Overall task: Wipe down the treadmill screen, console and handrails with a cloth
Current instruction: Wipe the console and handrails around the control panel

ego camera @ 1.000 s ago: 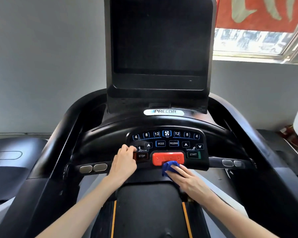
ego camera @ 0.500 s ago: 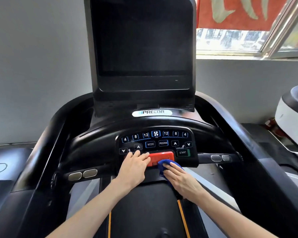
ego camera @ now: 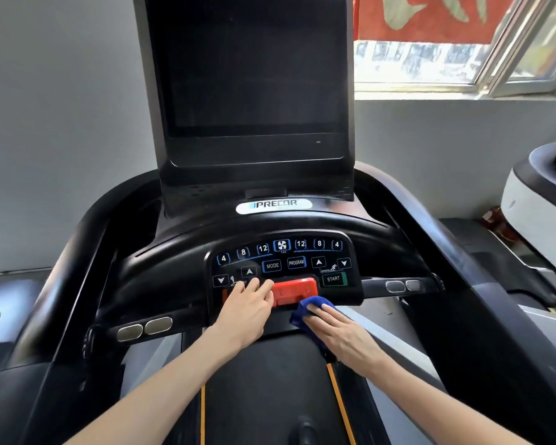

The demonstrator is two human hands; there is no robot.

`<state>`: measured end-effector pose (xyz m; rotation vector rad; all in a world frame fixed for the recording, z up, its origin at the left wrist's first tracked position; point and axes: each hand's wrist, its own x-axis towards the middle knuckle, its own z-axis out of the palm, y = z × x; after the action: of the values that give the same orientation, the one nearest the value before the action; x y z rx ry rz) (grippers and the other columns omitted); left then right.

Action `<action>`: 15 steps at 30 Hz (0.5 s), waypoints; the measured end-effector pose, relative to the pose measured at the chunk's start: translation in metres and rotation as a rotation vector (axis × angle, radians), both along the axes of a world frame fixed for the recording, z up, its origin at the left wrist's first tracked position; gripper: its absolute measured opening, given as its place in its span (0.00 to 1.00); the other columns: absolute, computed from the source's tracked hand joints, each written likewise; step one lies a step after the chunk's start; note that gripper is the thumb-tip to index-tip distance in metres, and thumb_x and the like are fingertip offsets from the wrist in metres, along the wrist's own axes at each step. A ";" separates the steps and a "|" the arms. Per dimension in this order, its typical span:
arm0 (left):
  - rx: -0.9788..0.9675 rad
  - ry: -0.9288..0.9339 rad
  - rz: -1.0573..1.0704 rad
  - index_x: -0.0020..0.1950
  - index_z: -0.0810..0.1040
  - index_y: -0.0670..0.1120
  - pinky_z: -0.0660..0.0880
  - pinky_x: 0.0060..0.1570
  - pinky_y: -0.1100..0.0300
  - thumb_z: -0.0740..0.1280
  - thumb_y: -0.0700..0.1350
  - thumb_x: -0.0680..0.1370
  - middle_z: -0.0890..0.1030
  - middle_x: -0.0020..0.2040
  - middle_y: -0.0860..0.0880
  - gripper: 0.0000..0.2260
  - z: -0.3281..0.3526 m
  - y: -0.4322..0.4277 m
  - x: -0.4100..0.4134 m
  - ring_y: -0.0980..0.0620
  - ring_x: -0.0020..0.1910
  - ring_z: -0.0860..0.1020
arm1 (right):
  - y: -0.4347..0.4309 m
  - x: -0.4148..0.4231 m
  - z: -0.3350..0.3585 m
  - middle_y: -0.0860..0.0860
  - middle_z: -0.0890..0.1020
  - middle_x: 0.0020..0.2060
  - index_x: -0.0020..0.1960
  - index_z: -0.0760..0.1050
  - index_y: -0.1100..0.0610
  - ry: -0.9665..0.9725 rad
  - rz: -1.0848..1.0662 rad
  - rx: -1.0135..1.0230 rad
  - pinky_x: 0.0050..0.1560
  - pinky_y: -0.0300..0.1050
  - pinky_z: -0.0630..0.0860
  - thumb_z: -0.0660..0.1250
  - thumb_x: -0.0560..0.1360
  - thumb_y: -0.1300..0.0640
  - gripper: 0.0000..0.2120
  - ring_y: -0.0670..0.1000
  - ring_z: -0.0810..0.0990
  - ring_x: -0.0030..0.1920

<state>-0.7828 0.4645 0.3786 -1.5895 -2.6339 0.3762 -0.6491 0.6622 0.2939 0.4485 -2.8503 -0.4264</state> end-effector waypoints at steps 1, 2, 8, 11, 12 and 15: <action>0.002 -0.013 0.005 0.70 0.65 0.37 0.65 0.58 0.51 0.60 0.39 0.75 0.61 0.71 0.45 0.24 0.000 0.000 0.000 0.43 0.64 0.66 | -0.001 0.000 -0.001 0.49 0.77 0.62 0.63 0.76 0.59 0.013 -0.008 -0.025 0.75 0.46 0.44 0.54 0.74 0.58 0.21 0.51 0.56 0.74; 0.009 -0.009 0.005 0.70 0.66 0.38 0.65 0.57 0.51 0.60 0.39 0.74 0.63 0.71 0.45 0.23 0.000 0.001 0.001 0.43 0.63 0.66 | -0.005 -0.002 -0.003 0.49 0.76 0.63 0.64 0.74 0.60 0.030 -0.002 -0.047 0.75 0.46 0.44 0.55 0.74 0.58 0.21 0.50 0.51 0.75; 0.007 -0.043 0.075 0.61 0.74 0.41 0.61 0.58 0.49 0.59 0.38 0.75 0.67 0.65 0.47 0.15 0.009 0.012 0.005 0.44 0.63 0.65 | 0.008 -0.002 -0.007 0.48 0.72 0.67 0.68 0.71 0.58 -0.037 -0.006 -0.113 0.73 0.46 0.51 0.54 0.76 0.57 0.21 0.50 0.59 0.72; 0.035 -0.045 0.089 0.56 0.78 0.42 0.61 0.59 0.49 0.59 0.38 0.74 0.69 0.62 0.47 0.14 0.008 0.016 0.006 0.44 0.62 0.66 | 0.039 0.020 -0.013 0.48 0.66 0.72 0.73 0.62 0.55 -0.078 -0.115 -0.260 0.73 0.45 0.52 0.58 0.75 0.59 0.26 0.49 0.57 0.74; 0.063 -0.054 0.093 0.53 0.79 0.42 0.62 0.58 0.49 0.60 0.38 0.72 0.71 0.59 0.48 0.13 0.007 0.016 0.007 0.45 0.60 0.68 | 0.044 0.026 -0.015 0.48 0.66 0.71 0.73 0.60 0.55 -0.067 -0.146 -0.286 0.73 0.46 0.54 0.60 0.74 0.60 0.28 0.50 0.56 0.74; 0.122 -0.024 0.088 0.36 0.84 0.48 0.70 0.45 0.53 0.69 0.40 0.61 0.79 0.43 0.53 0.07 0.006 0.016 0.005 0.49 0.44 0.75 | 0.041 0.032 -0.015 0.49 0.68 0.71 0.73 0.61 0.59 -0.016 -0.236 -0.335 0.70 0.47 0.58 0.66 0.71 0.62 0.32 0.52 0.59 0.73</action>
<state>-0.7780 0.4805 0.3845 -1.4557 -2.6928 0.1964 -0.6171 0.7033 0.2792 0.0543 -2.9194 0.0211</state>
